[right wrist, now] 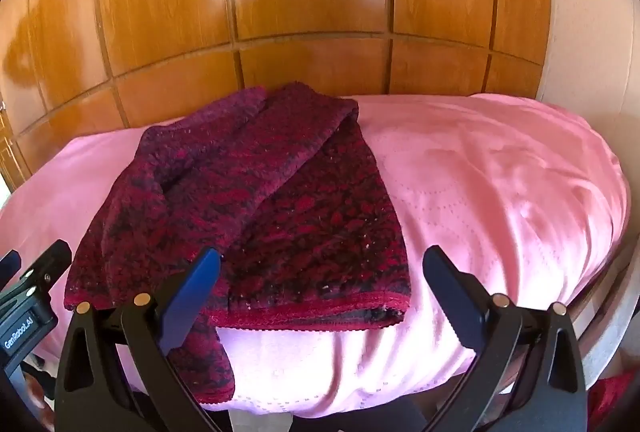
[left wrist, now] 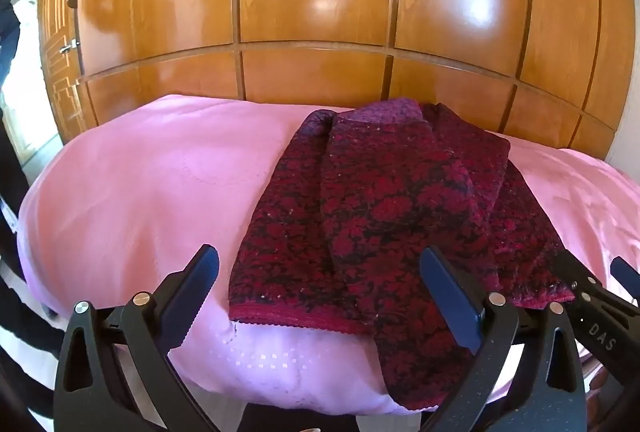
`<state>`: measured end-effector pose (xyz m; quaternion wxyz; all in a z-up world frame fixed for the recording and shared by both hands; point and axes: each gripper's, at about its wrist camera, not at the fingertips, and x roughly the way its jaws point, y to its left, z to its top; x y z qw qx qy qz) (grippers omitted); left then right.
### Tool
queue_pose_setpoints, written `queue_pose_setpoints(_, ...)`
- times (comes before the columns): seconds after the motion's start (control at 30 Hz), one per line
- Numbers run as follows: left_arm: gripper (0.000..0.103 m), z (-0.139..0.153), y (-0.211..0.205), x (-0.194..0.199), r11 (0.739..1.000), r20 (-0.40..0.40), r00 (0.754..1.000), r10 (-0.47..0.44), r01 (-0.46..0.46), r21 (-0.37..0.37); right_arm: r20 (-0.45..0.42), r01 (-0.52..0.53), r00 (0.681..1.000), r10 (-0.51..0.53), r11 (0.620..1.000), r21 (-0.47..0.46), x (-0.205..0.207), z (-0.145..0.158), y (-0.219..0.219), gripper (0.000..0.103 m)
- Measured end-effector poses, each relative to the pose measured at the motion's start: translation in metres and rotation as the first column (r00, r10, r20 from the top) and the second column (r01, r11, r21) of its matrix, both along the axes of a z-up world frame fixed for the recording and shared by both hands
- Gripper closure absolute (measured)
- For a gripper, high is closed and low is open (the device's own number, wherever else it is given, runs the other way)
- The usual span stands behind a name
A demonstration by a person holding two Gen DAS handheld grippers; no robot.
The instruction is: Fold small clothes
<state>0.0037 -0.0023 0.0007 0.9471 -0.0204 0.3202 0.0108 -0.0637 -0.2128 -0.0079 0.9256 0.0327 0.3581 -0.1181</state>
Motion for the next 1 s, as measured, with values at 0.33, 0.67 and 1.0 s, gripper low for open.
queue_pose_setpoints(0.33,0.004,-0.001,0.0,0.006,1.0,-0.008,1.0,-0.012,0.012,-0.014,0.018,0.053,0.998,-0.053,0.999,-0.012,0.0,0.005,-0.005,0.002)
queue_pose_setpoints(0.67,0.004,0.006,0.005,0.014,0.996,-0.023,1.0,0.006,-0.007,-0.087,0.084,0.04,0.996,-0.038,0.999,-0.02,0.012,0.021,-0.006,0.002)
queue_pose_setpoints(1.0,0.004,0.003,-0.002,0.01,0.999,-0.027,1.0,-0.003,0.002,-0.038,0.044,0.022,0.999,-0.022,1.0,0.003,0.009,0.009,-0.002,0.002)
